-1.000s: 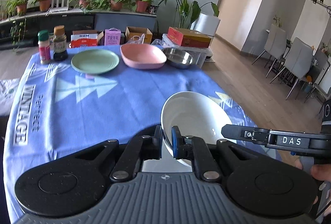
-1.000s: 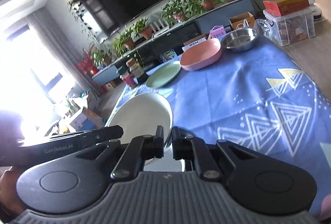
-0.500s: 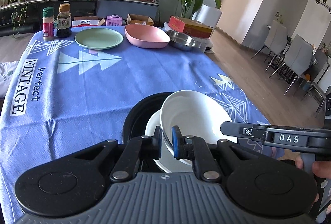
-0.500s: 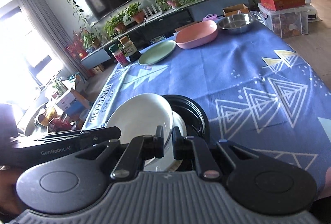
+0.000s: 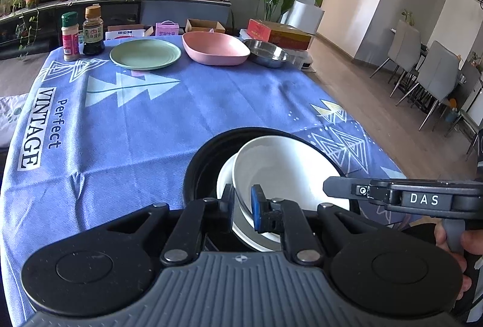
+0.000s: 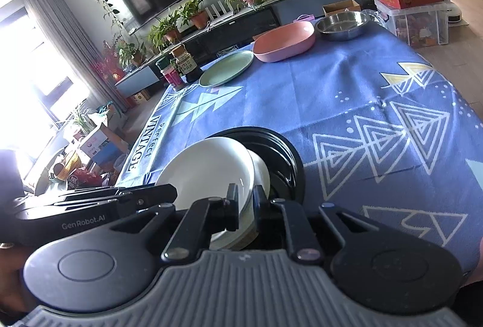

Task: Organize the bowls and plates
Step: 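Lift the shallow white bowl and lower it onto the stacked bowls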

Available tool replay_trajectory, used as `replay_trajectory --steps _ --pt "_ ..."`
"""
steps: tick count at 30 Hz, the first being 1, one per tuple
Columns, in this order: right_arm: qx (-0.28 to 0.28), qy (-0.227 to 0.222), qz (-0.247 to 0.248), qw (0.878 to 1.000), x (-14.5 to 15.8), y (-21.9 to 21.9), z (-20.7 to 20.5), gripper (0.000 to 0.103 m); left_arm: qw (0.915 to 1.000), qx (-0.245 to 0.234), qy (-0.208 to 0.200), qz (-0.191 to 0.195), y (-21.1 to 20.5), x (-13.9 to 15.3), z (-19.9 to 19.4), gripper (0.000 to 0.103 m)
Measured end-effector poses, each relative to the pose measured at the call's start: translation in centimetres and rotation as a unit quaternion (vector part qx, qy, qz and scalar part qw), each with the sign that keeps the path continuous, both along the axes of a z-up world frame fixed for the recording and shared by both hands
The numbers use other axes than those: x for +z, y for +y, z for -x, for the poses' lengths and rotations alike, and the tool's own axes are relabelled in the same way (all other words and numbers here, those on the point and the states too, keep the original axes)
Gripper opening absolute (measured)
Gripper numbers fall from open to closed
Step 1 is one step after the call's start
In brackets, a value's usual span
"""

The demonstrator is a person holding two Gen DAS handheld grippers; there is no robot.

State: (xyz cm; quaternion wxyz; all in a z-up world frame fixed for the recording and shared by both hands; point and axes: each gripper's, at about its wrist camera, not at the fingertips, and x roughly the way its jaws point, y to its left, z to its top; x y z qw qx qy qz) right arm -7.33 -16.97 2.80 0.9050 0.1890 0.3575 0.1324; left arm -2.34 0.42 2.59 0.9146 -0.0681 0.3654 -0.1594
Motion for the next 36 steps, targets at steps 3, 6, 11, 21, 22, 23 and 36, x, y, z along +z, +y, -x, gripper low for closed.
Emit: replay_trajectory --steps 3,6,11,21,22,23,36 --pt "0.001 0.000 -0.001 1.000 0.0 0.2 0.0 0.023 1.0000 0.004 -0.003 -0.003 0.2 0.0 0.0 0.011" --pt "0.000 -0.002 -0.001 1.000 0.0 0.2 0.0 0.025 1.0000 0.004 -0.007 0.002 0.4 0.1 0.1 0.011" --pt "-0.002 -0.006 0.002 1.000 0.1 0.3 0.0 0.025 0.9999 0.005 -0.010 0.001 0.6 0.1 0.2 0.011" --pt "-0.017 -0.033 -0.009 0.999 1.0 -0.6 0.5 0.025 0.9999 0.010 -0.008 0.009 1.3 -0.1 0.2 0.014" --pt "-0.021 -0.036 -0.012 0.999 1.0 -0.8 0.5 0.025 0.9999 0.011 -0.008 0.010 1.4 -0.1 0.2 0.014" --pt "-0.023 -0.037 -0.015 0.999 1.0 -0.9 0.6 0.025 0.9998 0.012 -0.009 0.011 1.4 0.0 0.2 0.016" --pt "-0.014 -0.036 -0.028 0.999 0.9 -0.9 0.0 0.025 0.9993 0.022 -0.014 0.026 2.4 0.2 0.2 0.023"
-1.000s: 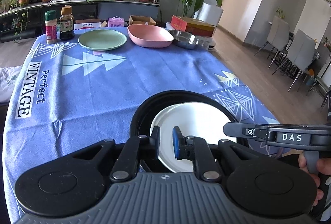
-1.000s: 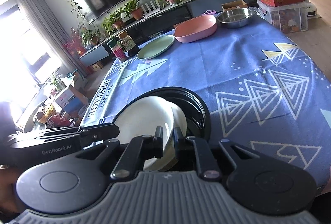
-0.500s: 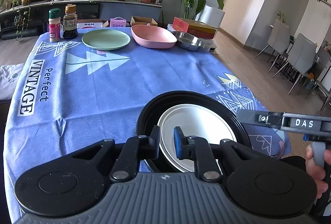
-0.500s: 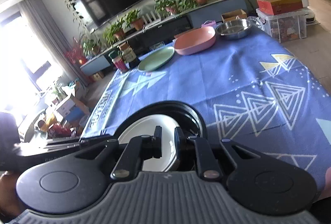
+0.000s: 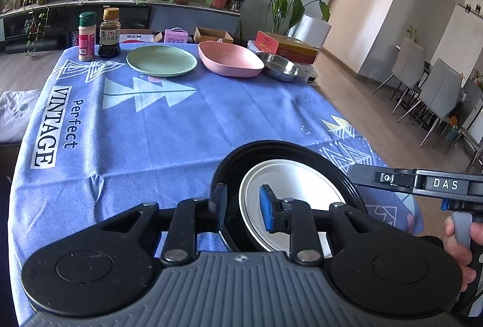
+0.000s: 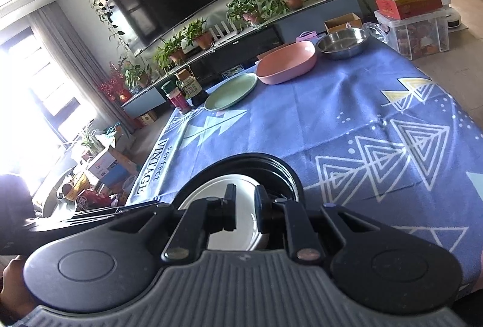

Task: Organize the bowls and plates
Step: 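Lift the shallow white bowl and lower it onto the stacked bowls, then open both grippers and pull them back from the bowl stack, then move both grippers toward the green plate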

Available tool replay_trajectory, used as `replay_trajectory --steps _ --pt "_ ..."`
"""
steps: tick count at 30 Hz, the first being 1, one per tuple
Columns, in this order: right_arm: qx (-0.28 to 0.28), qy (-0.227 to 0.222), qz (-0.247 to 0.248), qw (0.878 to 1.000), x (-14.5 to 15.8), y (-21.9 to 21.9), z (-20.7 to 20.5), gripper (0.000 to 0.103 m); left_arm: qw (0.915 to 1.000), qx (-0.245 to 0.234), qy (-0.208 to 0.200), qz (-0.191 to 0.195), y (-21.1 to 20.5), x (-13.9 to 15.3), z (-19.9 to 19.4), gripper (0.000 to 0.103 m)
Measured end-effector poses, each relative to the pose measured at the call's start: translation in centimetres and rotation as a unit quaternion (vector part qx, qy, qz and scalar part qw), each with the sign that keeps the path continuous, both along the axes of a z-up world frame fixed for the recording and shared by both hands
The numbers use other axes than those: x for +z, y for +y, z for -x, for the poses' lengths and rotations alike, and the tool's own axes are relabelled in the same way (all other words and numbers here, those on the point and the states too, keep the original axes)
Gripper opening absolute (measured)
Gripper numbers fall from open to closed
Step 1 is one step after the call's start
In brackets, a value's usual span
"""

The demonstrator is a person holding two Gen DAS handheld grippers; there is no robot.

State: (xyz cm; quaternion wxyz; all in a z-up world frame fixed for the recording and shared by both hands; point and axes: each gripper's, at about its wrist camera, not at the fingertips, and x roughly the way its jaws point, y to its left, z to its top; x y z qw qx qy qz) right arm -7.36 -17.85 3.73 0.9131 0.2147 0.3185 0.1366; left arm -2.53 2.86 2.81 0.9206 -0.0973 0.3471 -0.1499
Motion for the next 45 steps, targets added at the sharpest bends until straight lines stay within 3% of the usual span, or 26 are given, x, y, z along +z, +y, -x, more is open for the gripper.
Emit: replay_trajectory --steps 7,9,10,22,26,30,32,38,45 --pt "0.008 -0.009 -0.009 1.000 0.9 -0.7 -0.8 0.026 0.9996 0.012 -0.021 0.015 1.3 1.4 0.2 0.031" --pt "0.011 -0.014 -0.013 1.000 1.3 -1.0 -1.1 0.046 0.9993 0.017 -0.027 0.017 1.7 1.9 0.1 0.033" --pt "0.013 -0.019 -0.012 1.000 1.6 -1.1 -1.3 0.050 0.9991 0.020 -0.031 0.018 1.9 2.2 0.0 0.035" --pt "0.051 -0.058 -0.004 0.997 3.8 -0.5 -4.4 0.055 0.9966 0.040 -0.067 0.027 3.4 4.1 -1.4 0.050" --pt "0.057 -0.081 -0.017 0.995 3.8 -0.3 -5.0 0.079 0.9957 0.050 -0.071 0.030 4.0 4.1 -2.2 0.076" --pt "0.056 -0.099 -0.027 0.993 3.9 -0.6 -5.6 0.099 0.9949 0.059 -0.075 0.033 4.6 4.3 -3.1 0.085" --pt "0.058 -0.103 -0.036 0.992 4.2 -0.9 -6.2 0.103 0.9943 0.063 -0.078 0.036 4.9 4.5 -3.8 0.091" --pt "0.073 -0.088 -0.077 0.990 4.7 -1.6 -9.1 0.103 0.9924 0.079 -0.083 0.044 5.9 4.9 -6.5 0.103" --pt "0.081 -0.077 -0.083 0.990 4.5 -1.3 -13.1 0.103 0.9891 0.107 -0.082 0.060 7.6 4.7 -10.8 0.103"
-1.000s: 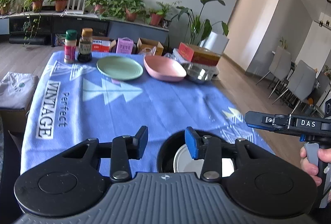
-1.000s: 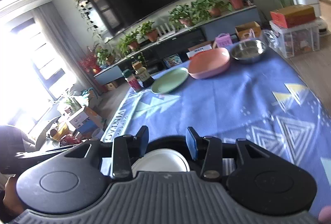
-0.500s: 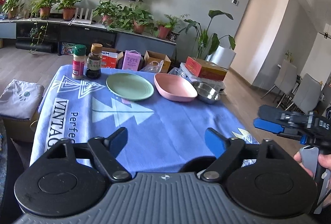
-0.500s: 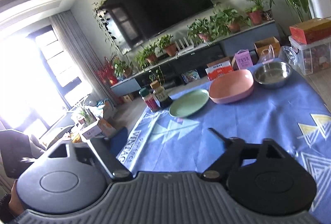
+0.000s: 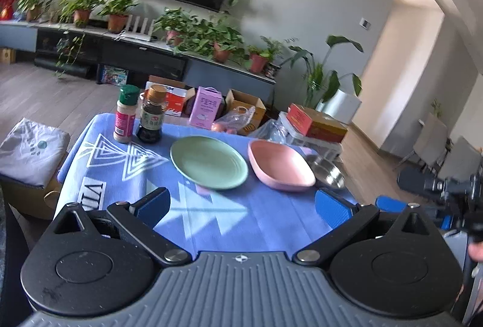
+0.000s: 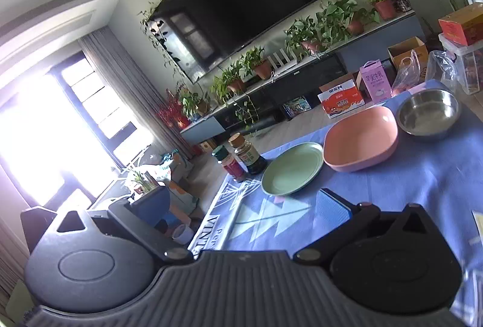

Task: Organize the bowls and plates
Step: 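Move both grippers toward the green plate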

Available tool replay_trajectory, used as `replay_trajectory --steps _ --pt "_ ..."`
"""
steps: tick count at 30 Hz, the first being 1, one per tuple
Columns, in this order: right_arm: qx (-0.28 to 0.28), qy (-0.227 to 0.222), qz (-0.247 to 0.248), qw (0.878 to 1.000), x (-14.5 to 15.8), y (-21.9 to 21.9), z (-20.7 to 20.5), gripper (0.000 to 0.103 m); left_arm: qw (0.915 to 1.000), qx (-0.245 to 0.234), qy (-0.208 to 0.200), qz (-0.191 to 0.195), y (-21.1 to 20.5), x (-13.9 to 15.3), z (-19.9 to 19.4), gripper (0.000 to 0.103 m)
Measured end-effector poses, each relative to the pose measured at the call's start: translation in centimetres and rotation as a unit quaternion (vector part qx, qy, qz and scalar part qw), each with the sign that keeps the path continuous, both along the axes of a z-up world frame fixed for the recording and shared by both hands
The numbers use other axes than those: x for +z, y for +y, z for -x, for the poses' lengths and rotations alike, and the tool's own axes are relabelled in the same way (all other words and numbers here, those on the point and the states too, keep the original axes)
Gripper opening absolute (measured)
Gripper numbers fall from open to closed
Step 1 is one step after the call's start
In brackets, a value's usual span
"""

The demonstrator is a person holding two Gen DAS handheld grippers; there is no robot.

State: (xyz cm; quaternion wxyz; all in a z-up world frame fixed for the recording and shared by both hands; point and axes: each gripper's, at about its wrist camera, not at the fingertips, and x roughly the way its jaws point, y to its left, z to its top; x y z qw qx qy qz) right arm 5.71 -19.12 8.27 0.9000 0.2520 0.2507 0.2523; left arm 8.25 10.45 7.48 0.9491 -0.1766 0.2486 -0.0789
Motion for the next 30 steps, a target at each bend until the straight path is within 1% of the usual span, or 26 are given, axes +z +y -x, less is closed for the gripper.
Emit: replay_trajectory --steps 4,9,11,13,16,19,23,25,27,28,29,30 --pt "0.006 0.021 0.002 1.000 -0.9 0.0 -2.8 0.103 0.9991 0.020 0.010 0.035 1.6 -1.2 -2.8 0.103" --pt "0.010 0.058 -0.021 0.998 -2.1 -0.4 -5.8 0.103 0.9965 0.038 0.018 0.072 3.1 -2.7 -6.0 0.103" --pt "0.011 0.068 -0.024 0.997 -2.3 -0.4 -6.8 0.103 0.9957 0.043 0.021 0.079 3.5 -3.2 -7.3 0.103" --pt "0.016 0.071 -0.020 0.997 -2.5 -0.1 -7.8 0.103 0.9957 0.044 0.026 0.077 3.6 -3.7 -8.4 0.103" --pt "0.028 0.076 -0.009 0.997 -3.1 0.4 -8.9 0.103 0.9965 0.038 0.039 0.063 3.5 -4.7 -10.1 0.102" --pt "0.037 0.098 -0.010 0.994 -4.0 0.7 -10.1 0.103 0.9963 0.037 0.058 0.052 3.5 -5.8 -11.8 0.101" --pt "0.064 0.116 -0.014 0.991 -5.3 1.2 -12.0 0.102 0.9962 0.037 0.073 0.031 3.5 -7.1 -13.2 0.096" --pt "0.069 0.122 -0.017 0.990 -5.9 1.4 -12.7 0.097 0.9963 0.038 0.075 0.020 3.5 -7.6 -13.9 0.094" --pt "0.072 0.130 -0.023 0.989 -6.6 1.5 -13.5 0.091 0.9961 0.042 0.076 0.015 3.5 -7.9 -14.6 0.090" --pt "0.075 0.137 -0.024 0.987 -7.0 1.7 -13.9 0.089 0.9961 0.043 0.076 0.014 3.5 -8.2 -14.9 0.087" --pt "0.077 0.142 -0.023 0.987 -7.3 1.8 -14.1 0.084 0.9961 0.045 0.074 0.016 3.6 -8.4 -15.2 0.085" --pt "0.077 0.145 -0.019 0.986 -7.6 1.9 -14.2 0.080 0.9960 0.046 0.074 0.019 3.7 -8.7 -15.3 0.084"
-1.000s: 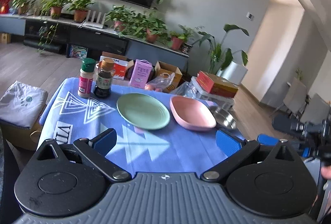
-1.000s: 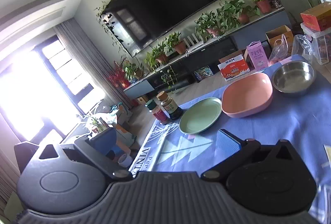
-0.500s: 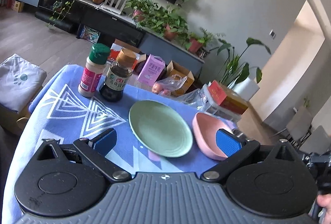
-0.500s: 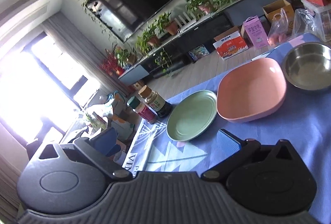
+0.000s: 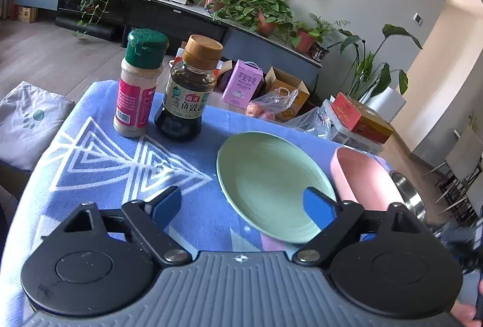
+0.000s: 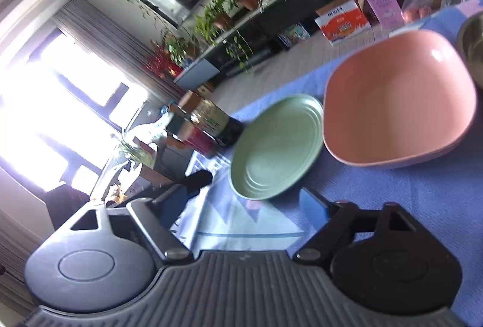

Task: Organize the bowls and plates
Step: 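Move both grippers toward the green plate, then close both grippers on the rim of the light green plate, then lift the green plate and lower it onto the bowl stack, then open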

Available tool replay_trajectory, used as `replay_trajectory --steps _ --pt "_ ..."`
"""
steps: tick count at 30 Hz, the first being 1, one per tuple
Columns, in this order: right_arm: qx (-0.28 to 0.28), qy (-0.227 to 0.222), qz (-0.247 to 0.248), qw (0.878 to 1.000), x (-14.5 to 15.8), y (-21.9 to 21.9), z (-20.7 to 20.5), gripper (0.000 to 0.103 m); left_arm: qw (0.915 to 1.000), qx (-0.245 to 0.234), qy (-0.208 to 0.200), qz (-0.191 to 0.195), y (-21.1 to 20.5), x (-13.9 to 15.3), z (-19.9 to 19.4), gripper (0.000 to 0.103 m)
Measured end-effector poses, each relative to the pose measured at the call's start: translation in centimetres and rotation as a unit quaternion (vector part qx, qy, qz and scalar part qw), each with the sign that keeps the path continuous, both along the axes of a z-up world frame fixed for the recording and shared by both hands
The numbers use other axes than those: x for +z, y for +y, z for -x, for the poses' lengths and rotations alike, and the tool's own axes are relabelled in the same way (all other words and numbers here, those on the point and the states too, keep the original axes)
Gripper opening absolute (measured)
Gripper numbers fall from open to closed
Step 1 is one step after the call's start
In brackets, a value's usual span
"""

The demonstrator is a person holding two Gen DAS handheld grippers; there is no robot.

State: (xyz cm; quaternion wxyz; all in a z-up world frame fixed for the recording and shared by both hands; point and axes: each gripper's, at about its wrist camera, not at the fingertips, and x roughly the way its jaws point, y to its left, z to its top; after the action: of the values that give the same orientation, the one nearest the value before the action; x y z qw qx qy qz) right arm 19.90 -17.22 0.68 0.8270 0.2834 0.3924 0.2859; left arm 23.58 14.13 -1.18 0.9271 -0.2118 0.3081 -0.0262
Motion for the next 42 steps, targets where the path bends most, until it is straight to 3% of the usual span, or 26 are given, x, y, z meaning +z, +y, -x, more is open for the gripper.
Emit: replay_trajectory --steps 3,7,15,20,22,24,26,42 --pt "-0.020 0.000 0.020 1.000 -0.5 0.0 0.0 0.071 0.9999 0.004 0.001 0.015 0.4 -0.9 -0.6 0.075" --pt "-0.037 -0.008 0.025 0.999 -0.7 -0.1 -0.3 0.068 0.9994 0.018 0.002 0.028 0.9 -1.7 -0.9 0.065" --pt "-0.046 -0.011 0.045 0.998 -1.7 0.9 -1.5 0.065 0.9989 0.025 -0.012 0.038 1.3 -1.9 -1.0 0.061" --pt "-0.058 -0.017 0.046 0.997 -2.3 0.9 -1.9 0.061 0.9991 0.021 -0.017 0.033 1.1 -2.2 -0.9 0.046" --pt "-0.063 -0.020 0.045 0.997 -2.4 0.8 -1.9 0.056 0.9991 0.014 -0.010 0.039 1.1 -2.3 -1.0 0.036" --pt "-0.063 -0.022 0.053 0.996 -2.6 1.0 -2.0 0.039 0.9990 0.003 -0.001 0.045 1.1 -2.5 -1.1 0.023" --pt "-0.065 -0.019 0.068 0.995 -2.8 1.0 -2.1 0.027 0.9997 0.006 -0.002 0.023 0.7 -2.5 -1.0 0.014" --pt "-0.058 -0.016 0.064 0.996 -1.9 0.6 -1.2 0.025 0.9998 0.000 -0.001 0.022 1.0 -1.0 1.2 0.013"
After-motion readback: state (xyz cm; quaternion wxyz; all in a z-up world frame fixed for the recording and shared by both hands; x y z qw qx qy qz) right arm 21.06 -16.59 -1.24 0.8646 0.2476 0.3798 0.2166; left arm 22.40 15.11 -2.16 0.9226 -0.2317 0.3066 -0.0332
